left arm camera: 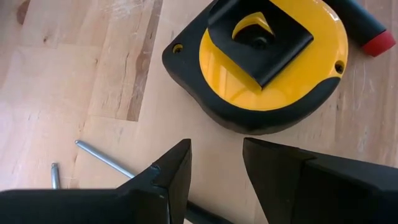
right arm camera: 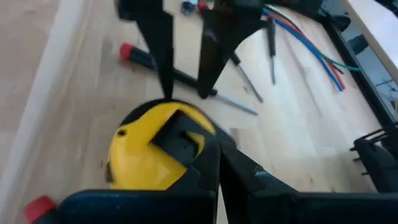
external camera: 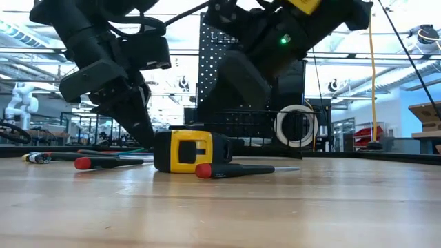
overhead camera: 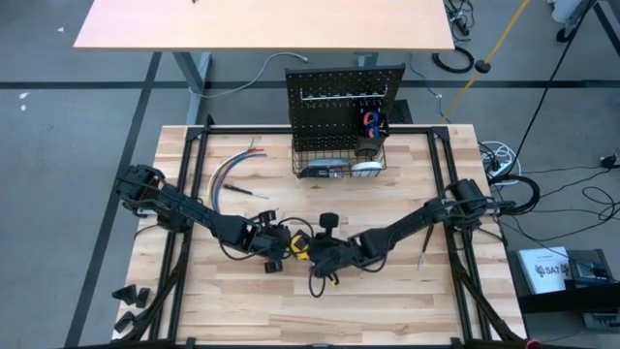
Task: Hang tools onto peg board
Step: Hang the yellow tape measure on the pegboard
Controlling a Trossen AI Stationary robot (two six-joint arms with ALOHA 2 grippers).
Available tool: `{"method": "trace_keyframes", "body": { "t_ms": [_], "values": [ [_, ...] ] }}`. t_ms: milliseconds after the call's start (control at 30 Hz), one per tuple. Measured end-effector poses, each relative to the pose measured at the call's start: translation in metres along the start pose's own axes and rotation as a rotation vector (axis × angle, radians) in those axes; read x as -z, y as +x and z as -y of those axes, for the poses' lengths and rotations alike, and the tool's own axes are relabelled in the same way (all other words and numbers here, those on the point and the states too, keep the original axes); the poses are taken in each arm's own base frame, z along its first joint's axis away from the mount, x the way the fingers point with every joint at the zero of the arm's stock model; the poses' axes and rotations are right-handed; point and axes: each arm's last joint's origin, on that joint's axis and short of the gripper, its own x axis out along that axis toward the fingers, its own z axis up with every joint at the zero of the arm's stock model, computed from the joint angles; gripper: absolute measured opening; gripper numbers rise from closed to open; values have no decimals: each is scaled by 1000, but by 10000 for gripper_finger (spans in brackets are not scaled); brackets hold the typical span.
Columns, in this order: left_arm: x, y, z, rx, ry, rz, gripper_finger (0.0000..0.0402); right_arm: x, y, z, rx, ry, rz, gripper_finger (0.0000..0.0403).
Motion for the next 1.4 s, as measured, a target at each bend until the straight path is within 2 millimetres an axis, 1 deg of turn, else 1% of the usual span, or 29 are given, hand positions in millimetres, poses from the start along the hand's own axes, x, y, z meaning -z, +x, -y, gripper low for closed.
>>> {"method": "trace_keyframes", "body": {
  "t_ms": [100,600,800,933,1233,1400],
  "values": [
    [0,0,0,0,0,0,152,2,1,0,-1,-1,-9,0],
    [0,0,0,0,0,0,152,-2,2,1,-31,28,24,0],
    [0,0,0,1,0,-1,152,5,11,0,-39,21,0,0],
    [0,0,0,3,1,-4,152,6,11,1,-13,15,-12,0],
    [1,0,0,3,1,-5,152,6,11,1,-12,20,-10,0],
    [1,0,0,4,1,-5,152,9,15,7,2,65,-42,0]
  ]
}}
